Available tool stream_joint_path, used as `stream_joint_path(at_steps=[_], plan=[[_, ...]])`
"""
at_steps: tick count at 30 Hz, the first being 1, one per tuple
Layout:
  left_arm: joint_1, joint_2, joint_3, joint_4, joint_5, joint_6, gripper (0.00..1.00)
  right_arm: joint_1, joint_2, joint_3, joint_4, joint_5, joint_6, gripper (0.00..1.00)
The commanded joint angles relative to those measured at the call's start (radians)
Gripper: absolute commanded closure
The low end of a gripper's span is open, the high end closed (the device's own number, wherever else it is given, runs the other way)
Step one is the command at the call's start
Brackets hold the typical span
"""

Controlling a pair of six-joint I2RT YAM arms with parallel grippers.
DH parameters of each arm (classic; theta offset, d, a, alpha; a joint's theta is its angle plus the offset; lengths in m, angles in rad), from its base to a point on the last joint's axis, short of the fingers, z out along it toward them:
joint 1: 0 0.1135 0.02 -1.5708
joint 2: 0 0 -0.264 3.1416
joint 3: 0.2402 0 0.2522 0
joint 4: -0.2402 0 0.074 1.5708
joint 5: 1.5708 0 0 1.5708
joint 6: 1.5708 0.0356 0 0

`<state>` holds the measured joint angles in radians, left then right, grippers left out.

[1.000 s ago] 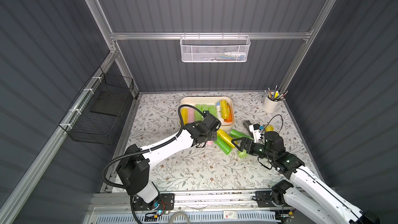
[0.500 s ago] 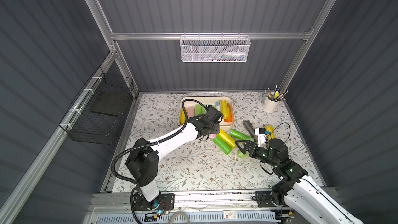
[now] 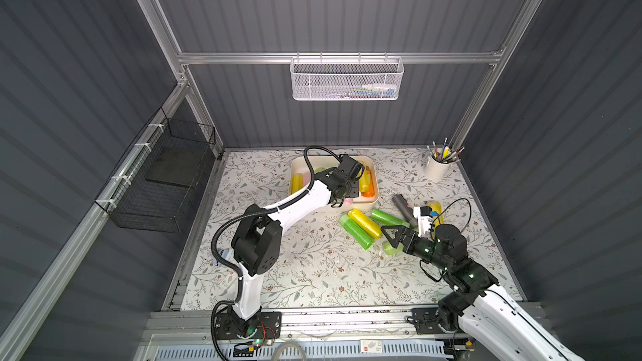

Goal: Put the roll of trash bags into the storage box
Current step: Place the roll of trash bags in the storage box.

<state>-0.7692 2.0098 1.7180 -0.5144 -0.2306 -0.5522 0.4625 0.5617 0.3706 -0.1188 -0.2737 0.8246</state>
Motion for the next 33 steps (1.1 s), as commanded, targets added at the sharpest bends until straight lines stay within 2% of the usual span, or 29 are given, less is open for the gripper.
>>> stream_joint_path(at_steps=[1, 11, 23, 33], plan=[[0.017, 0.048, 0.080, 0.026, 0.014, 0.035, 0.61, -0.004, -0.016, 0.004, -0.037, 0.029, -0.023, 0.01], [0.079, 0.176, 0.187, 0.060, 0.065, 0.041, 0.61, -0.013, -0.016, 0.005, -0.083, 0.059, -0.050, 0.01], [0.100, 0.307, 0.321, 0.079, 0.139, 0.023, 0.61, -0.015, 0.038, 0.019, -0.111, 0.083, -0.083, 0.01], [0.114, 0.375, 0.388, 0.070, 0.154, 0.010, 0.60, -0.016, 0.066, 0.022, -0.119, 0.088, -0.094, 0.01]])
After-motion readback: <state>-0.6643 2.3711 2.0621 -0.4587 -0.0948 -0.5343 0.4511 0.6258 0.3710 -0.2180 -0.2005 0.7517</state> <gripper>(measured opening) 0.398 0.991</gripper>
